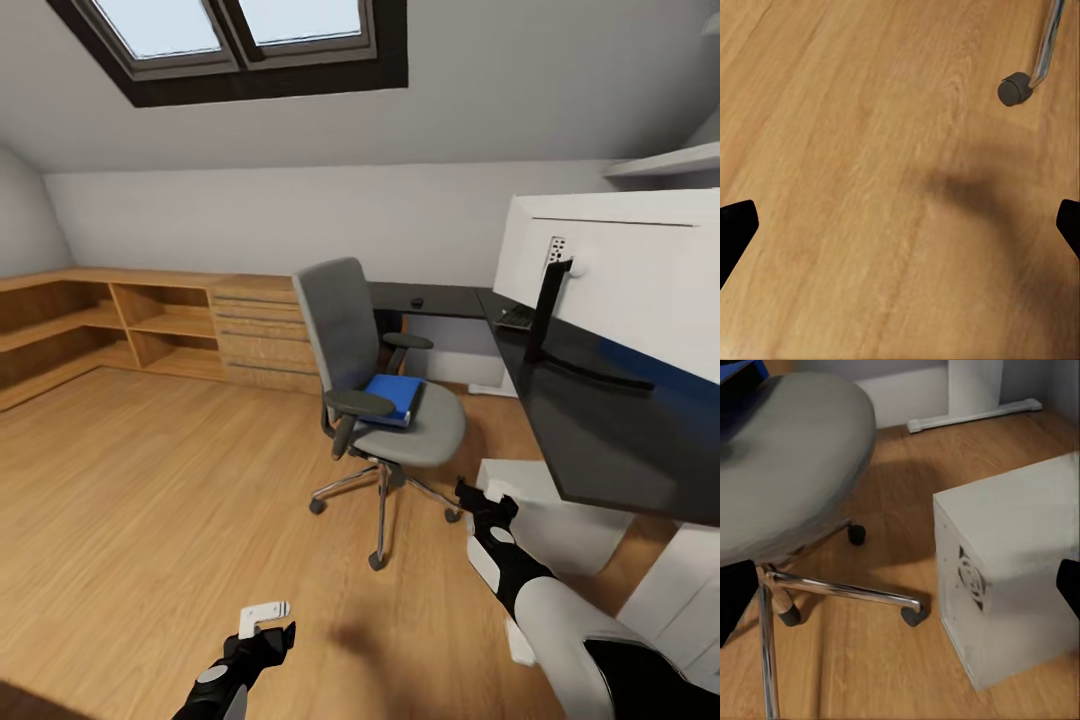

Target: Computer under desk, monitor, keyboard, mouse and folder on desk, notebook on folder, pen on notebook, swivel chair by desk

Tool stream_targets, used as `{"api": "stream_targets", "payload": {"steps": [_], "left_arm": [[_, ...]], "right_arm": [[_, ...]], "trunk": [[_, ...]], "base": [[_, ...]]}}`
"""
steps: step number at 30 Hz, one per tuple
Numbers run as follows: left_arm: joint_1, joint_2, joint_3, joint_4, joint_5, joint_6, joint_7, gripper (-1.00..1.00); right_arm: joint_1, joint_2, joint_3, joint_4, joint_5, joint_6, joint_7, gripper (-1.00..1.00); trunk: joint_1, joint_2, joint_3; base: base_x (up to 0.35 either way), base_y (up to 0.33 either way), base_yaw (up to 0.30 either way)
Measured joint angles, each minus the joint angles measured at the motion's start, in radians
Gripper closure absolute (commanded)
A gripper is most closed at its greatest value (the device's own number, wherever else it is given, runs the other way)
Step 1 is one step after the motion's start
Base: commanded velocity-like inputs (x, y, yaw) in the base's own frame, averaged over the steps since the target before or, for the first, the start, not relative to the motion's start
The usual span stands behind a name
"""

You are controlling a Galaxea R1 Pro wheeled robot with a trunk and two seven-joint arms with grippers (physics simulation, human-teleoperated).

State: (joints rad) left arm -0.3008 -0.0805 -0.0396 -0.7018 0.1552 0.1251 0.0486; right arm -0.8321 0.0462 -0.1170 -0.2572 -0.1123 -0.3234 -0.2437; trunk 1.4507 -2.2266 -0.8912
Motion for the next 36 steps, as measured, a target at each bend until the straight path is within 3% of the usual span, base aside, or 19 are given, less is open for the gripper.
{"api": "stream_targets", "payload": {"steps": [10,36], "left_arm": [[0.0,-0.001,0.0,0.007,0.0,0.0,0.0,-1.0],[0.0,-0.002,0.0,0.023,0.0,0.0,-0.001,-1.0]], "right_arm": [[0.0,0.0,0.001,0.0,0.001,-0.002,0.0,-1.0],[0.0,0.001,0.001,0.004,0.001,-0.004,-0.001,-1.0]], "trunk": [[0.0,0.0,-0.001],[0.0,0.0,-0.001]], "base": [[0.0,0.0,-0.17],[0.0,0.0,-0.008]]}}
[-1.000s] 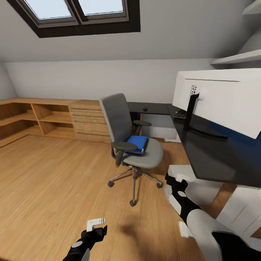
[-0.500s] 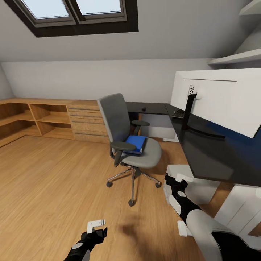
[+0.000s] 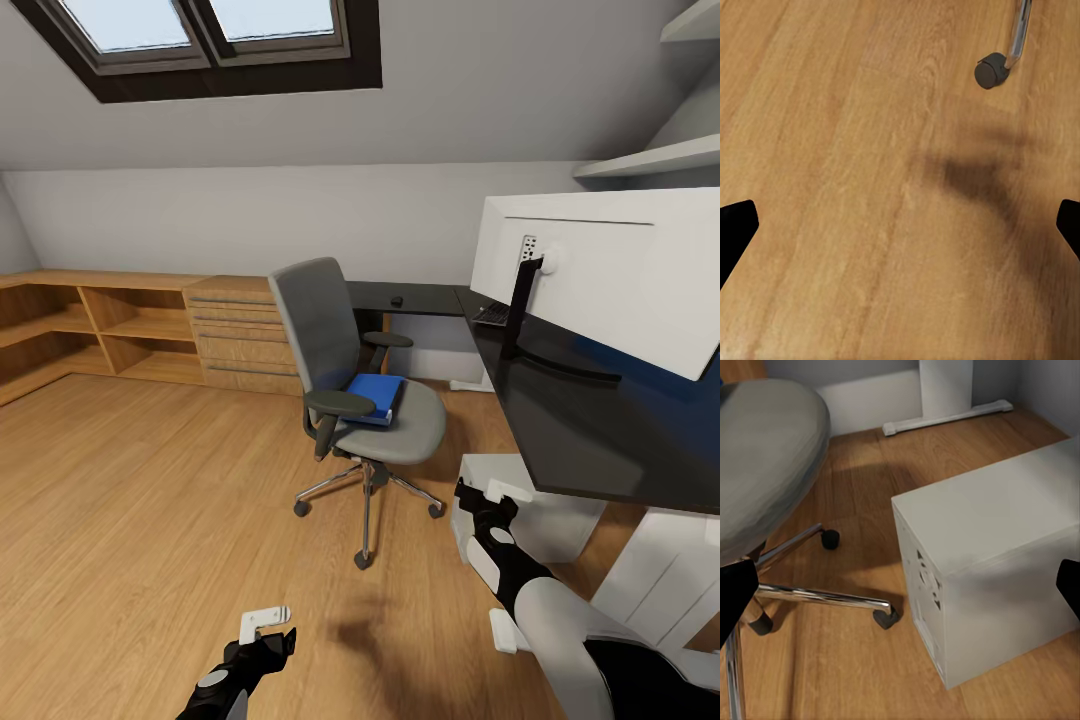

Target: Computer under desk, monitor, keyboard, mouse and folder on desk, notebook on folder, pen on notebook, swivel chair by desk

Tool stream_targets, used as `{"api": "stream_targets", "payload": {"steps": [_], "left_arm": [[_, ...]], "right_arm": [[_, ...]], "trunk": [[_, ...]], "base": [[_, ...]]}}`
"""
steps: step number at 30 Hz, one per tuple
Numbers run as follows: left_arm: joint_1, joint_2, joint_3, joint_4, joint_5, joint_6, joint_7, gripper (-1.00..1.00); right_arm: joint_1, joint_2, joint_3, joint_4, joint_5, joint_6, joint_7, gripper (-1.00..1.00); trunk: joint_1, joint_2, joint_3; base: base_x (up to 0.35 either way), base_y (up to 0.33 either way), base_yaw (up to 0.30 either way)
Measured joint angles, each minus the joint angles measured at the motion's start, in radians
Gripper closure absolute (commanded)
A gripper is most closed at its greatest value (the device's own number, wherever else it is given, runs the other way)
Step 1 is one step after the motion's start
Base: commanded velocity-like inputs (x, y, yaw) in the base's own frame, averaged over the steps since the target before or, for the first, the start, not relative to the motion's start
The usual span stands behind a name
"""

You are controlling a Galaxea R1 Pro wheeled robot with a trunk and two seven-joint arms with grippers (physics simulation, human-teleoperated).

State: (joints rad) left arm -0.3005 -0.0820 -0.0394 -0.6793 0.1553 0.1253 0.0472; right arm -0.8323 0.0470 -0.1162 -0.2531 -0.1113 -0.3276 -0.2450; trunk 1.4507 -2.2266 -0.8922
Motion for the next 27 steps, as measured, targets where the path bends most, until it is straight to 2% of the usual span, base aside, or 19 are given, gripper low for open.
{"api": "stream_targets", "payload": {"steps": [2,3,9,20,27], "left_arm": [[0.0,0.0,0.0,0.0,0.0,0.0,0.0,-1.0],[0.0,0.0,0.0,0.013,0.0,-0.043,0.0,-1.0],[0.0,0.0,-0.001,0.049,-0.001,-0.087,0.0,-1.0],[0.0,0.0,0.0,0.061,-0.001,-0.1,0.0,-1.0],[0.0,0.0,0.001,0.062,0.0,-0.1,0.0,-1.0]], "right_arm": [[0.0,0.0,0.0,0.0,0.0,-0.004,0.001,-1.0],[0.0,0.0,0.0,0.001,0.0,-0.017,0.001,-1.0],[0.0,-0.001,0.0,0.001,0.0,-0.02,0.001,-1.0],[0.0,-0.002,0.0,0.001,-0.001,-0.021,0.001,-1.0],[0.0,-0.001,0.0,0.002,0.0,-0.021,0.001,-1.0]], "trunk": [[0.0,0.0,0.0],[0.0,0.0,0.0],[0.0,0.0,0.002],[0.0,0.0,0.004],[0.0,0.0,0.004]], "base": [[0.0,0.0,-0.027],[0.0,0.0,-0.088],[0.0,0.0,-0.174],[0.0,0.0,-0.249],[0.0,0.025,-0.096]]}}
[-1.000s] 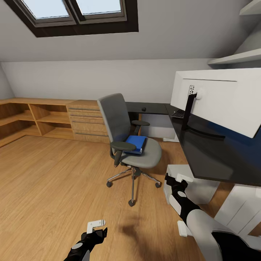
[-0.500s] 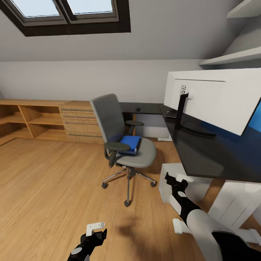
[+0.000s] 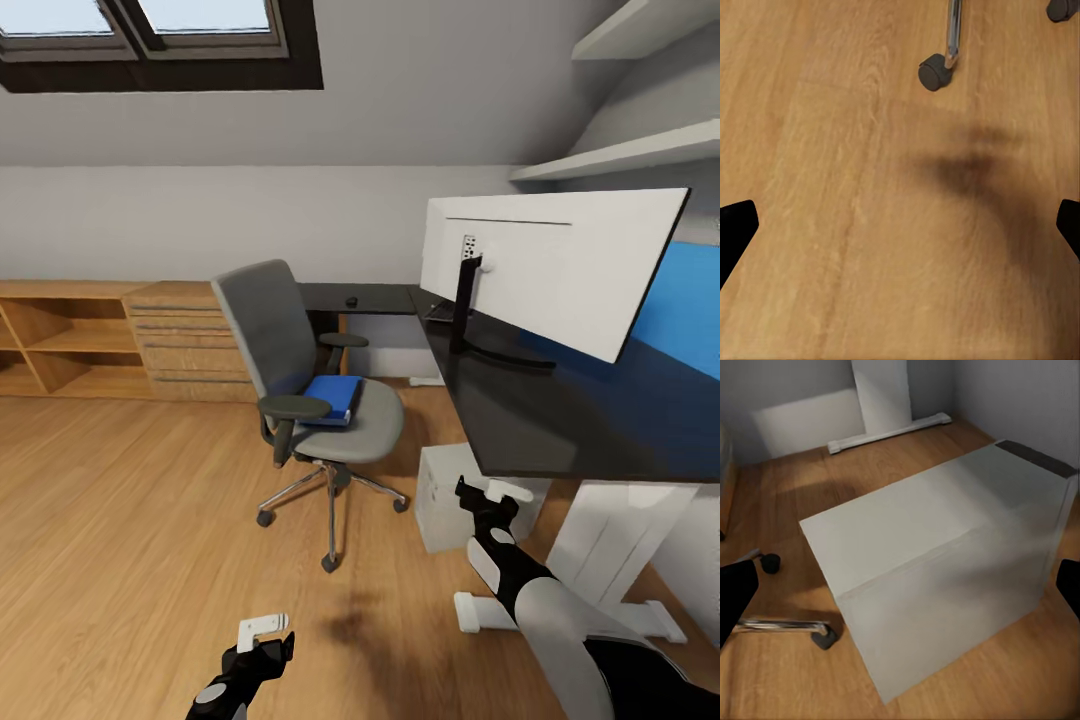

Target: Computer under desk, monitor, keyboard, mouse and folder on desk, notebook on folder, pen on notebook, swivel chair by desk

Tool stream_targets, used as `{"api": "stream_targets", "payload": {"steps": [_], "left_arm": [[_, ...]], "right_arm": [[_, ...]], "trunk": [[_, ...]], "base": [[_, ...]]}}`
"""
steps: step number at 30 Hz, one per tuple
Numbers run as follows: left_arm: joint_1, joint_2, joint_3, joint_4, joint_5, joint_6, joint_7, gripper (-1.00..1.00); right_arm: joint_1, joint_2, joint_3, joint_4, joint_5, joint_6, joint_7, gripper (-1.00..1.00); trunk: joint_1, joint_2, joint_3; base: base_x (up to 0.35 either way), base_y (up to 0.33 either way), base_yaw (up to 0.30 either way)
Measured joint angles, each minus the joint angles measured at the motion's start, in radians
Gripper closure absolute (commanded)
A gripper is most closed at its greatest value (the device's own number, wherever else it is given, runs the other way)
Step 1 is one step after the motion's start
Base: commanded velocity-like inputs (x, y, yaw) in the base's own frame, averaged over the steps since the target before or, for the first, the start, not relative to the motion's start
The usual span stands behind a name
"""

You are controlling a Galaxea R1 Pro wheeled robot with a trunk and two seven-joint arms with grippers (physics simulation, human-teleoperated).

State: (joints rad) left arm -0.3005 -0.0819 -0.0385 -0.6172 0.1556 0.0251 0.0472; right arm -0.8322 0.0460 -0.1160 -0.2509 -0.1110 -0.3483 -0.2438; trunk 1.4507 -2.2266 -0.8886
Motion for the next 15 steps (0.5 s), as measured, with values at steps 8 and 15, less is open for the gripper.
{"api": "stream_targets", "payload": {"steps": [8,15], "left_arm": [[0.0,0.0,0.001,0.0,0.001,0.0,0.0,-1.0],[0.0,0.0,0.0,0.0,0.0,0.0,-0.001,-1.0]], "right_arm": [[0.0,0.0,0.001,0.008,-0.001,-0.001,0.0,-1.0],[0.0,0.0,0.001,0.011,-0.001,-0.001,0.001,-1.0]], "trunk": [[0.0,0.0,0.0],[0.0,0.0,0.0]], "base": [[0.0,0.221,-0.018],[0.0,0.295,-0.003]]}}
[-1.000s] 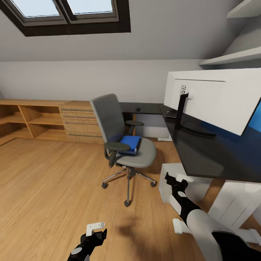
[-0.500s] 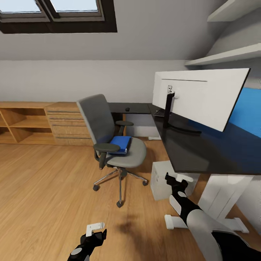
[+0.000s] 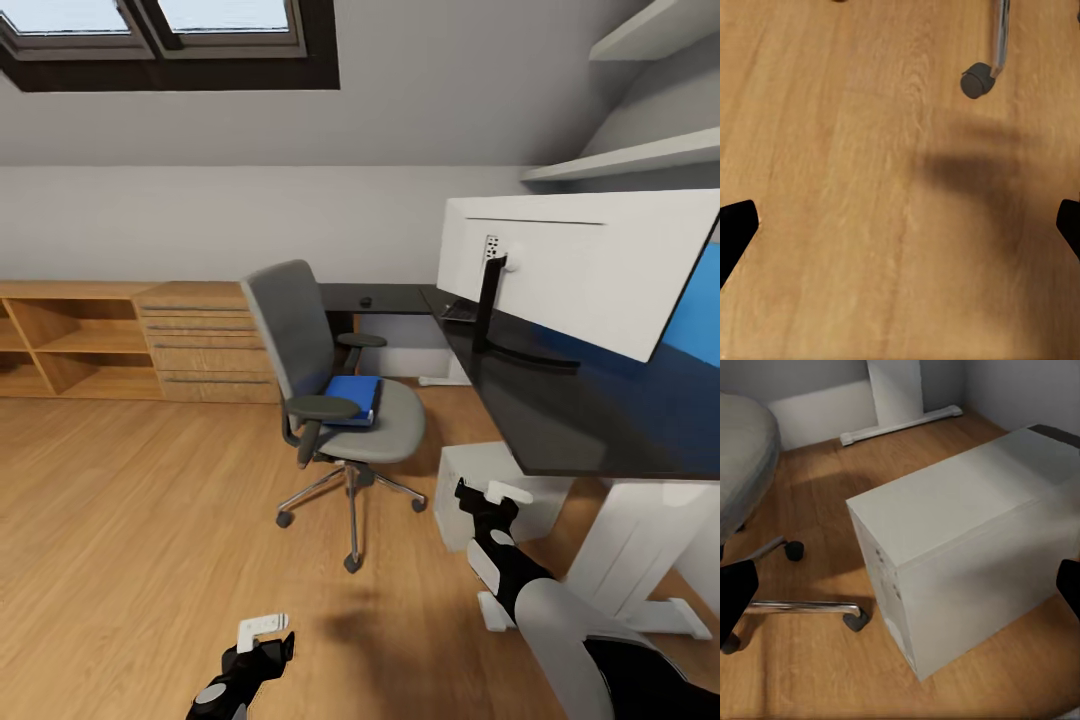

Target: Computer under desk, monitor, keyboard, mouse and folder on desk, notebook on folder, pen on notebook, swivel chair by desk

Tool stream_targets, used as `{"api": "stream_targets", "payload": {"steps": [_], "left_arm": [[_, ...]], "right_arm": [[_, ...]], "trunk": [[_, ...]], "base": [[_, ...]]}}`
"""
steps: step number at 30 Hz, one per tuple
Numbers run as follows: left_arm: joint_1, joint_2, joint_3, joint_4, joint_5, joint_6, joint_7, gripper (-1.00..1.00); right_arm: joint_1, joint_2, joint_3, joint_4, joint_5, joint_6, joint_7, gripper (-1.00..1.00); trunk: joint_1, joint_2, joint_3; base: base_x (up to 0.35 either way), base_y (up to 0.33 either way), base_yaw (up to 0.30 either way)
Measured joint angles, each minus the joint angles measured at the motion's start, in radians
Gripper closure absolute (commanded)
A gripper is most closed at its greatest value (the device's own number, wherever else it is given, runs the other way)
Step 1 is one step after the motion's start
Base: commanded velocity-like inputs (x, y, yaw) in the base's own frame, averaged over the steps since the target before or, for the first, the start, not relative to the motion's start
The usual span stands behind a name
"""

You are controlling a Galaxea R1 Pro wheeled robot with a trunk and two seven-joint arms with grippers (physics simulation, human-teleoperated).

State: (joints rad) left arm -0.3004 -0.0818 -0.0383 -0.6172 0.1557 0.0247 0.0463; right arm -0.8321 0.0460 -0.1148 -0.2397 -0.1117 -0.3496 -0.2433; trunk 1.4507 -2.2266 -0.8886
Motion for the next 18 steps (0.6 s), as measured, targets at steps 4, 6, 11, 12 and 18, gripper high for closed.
{"api": "stream_targets", "payload": {"steps": [4,6,11,12,18], "left_arm": [[0.0,0.0,0.0,0.0,0.0,-0.001,0.0,-1.0],[0.0,0.0,0.0,0.0,0.0,-0.001,0.0,-1.0],[0.0,0.0,0.001,0.0,0.0,-0.001,0.0,-1.0],[0.0,0.0,0.001,0.0,0.0,-0.001,0.0,-1.0],[0.0,0.0,0.001,0.0,0.0,-0.001,0.001,-1.0]], "right_arm": [[0.0,0.0,0.0,0.001,0.0,0.0,0.0,-1.0],[0.0,0.0,-0.001,0.001,0.001,0.0,0.0,-1.0],[0.0,-0.002,-0.001,0.0,0.001,0.0,0.0,-1.0],[0.0,-0.002,-0.001,0.0,0.001,0.0,0.0,-1.0],[0.0,-0.005,-0.001,-0.001,0.001,0.0,0.001,-1.0]], "trunk": [[0.0,0.0,0.0],[0.0,0.0,0.0],[0.0,0.0,0.0],[0.0,0.0,0.0],[0.0,0.0,0.0]], "base": [[0.0,0.209,0.0],[0.0,0.11,0.0],[0.0,0.044,0.0],[0.0,0.011,0.0],[0.0,0.004,0.0]]}}
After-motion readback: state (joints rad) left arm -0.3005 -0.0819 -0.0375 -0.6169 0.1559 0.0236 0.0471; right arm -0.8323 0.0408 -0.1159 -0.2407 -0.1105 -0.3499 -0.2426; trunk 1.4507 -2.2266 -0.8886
